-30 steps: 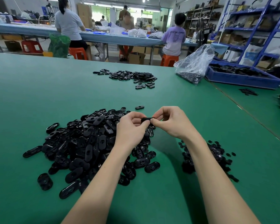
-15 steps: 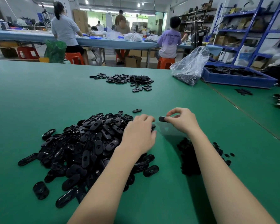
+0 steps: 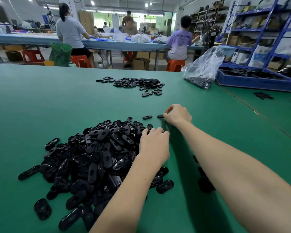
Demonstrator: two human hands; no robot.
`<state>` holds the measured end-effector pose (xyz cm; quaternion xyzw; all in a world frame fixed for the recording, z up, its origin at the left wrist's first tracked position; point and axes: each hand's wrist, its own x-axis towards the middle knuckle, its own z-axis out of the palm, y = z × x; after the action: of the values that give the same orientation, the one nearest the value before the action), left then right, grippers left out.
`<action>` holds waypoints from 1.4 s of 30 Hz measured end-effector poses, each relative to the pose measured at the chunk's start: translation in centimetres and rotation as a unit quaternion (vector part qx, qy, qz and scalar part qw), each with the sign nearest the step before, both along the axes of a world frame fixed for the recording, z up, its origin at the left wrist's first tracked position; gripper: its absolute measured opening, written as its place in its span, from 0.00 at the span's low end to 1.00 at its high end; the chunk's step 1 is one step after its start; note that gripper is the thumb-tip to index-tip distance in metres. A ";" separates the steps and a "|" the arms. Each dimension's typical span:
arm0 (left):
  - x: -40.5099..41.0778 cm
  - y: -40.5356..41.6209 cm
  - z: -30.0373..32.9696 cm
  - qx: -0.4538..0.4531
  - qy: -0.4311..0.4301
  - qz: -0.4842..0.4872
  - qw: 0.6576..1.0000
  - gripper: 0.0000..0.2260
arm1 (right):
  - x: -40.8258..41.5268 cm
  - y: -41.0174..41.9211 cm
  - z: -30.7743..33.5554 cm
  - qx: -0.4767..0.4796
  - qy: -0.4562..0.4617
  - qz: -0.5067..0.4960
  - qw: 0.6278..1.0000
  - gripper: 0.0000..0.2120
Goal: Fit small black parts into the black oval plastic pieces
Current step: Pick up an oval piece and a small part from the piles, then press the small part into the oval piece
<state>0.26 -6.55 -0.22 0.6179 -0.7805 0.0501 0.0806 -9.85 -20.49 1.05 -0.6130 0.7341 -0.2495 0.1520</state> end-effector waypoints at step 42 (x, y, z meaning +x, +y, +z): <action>-0.1 0.8 0.5 0.047 0.069 -0.031 0.996 0.15 | -9.8 21.3 -3.5 0.045 0.131 -0.023 0.990 0.48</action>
<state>0.12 -5.79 0.26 0.5987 -0.7931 -0.0319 0.1071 -19.66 0.84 -2.45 -0.6161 0.7719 -0.1372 0.0758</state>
